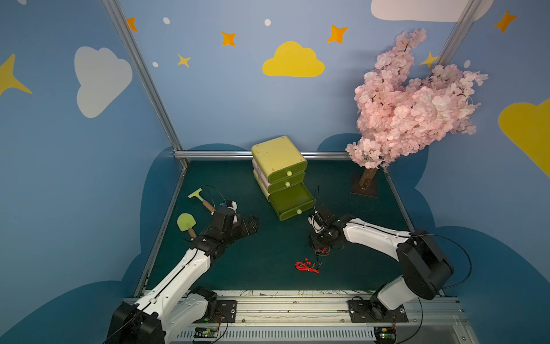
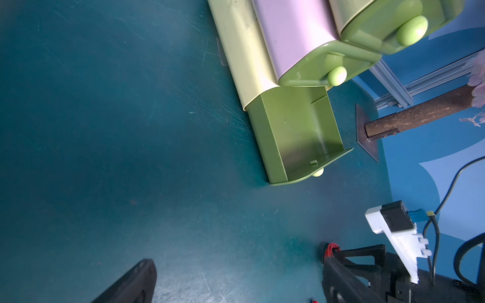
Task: Place the wired earphones into the drawer by color
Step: Pick up the wired earphones from the center of the board.
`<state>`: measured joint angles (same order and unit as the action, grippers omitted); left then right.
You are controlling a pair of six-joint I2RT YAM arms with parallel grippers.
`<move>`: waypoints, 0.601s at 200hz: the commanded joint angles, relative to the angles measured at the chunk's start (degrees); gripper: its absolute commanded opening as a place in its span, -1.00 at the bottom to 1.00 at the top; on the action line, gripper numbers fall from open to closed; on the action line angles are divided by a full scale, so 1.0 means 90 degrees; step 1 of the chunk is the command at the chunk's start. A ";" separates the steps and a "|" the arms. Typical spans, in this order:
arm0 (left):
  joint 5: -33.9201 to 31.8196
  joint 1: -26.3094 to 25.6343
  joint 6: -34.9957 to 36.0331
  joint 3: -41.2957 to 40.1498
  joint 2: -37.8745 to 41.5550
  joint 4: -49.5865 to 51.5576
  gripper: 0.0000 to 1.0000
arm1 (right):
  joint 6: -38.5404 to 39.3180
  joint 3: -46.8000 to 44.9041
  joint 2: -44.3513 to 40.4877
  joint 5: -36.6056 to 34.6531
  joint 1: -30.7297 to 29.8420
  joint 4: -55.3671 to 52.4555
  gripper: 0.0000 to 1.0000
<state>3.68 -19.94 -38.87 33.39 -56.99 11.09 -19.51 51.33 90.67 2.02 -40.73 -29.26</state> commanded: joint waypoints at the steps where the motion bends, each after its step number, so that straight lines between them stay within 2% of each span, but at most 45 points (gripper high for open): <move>1: -0.0041 -0.0005 0.0012 -0.0057 -0.0015 0.0015 1.00 | -0.0059 0.0136 0.0146 -0.0174 -0.0029 -0.0250 -0.06; 52: -0.0086 -0.0008 0.0021 -0.0076 0.0026 0.0049 1.00 | -0.0095 0.0166 0.0284 -0.0227 -0.0029 -0.0350 -0.32; 94: -0.0094 -0.0004 0.0013 -0.0087 0.0056 0.0064 1.00 | -0.0078 0.0156 0.0363 -0.0215 -0.0031 -0.0364 -0.42; 112: -0.0097 -0.0011 0.0012 -0.0087 0.0079 0.0083 1.00 | -0.0057 0.0168 0.0394 -0.0158 -0.0031 -0.0363 -0.61; 120: -0.0103 -0.0011 0.0012 -0.0095 0.0092 0.0090 1.00 | -0.0065 0.0175 0.0394 -0.0147 -0.0034 -0.0365 -0.64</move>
<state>3.14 -19.94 -38.87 33.19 -56.99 11.09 -19.92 51.55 93.41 0.64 -40.73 -30.92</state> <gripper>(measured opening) 0.998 0.202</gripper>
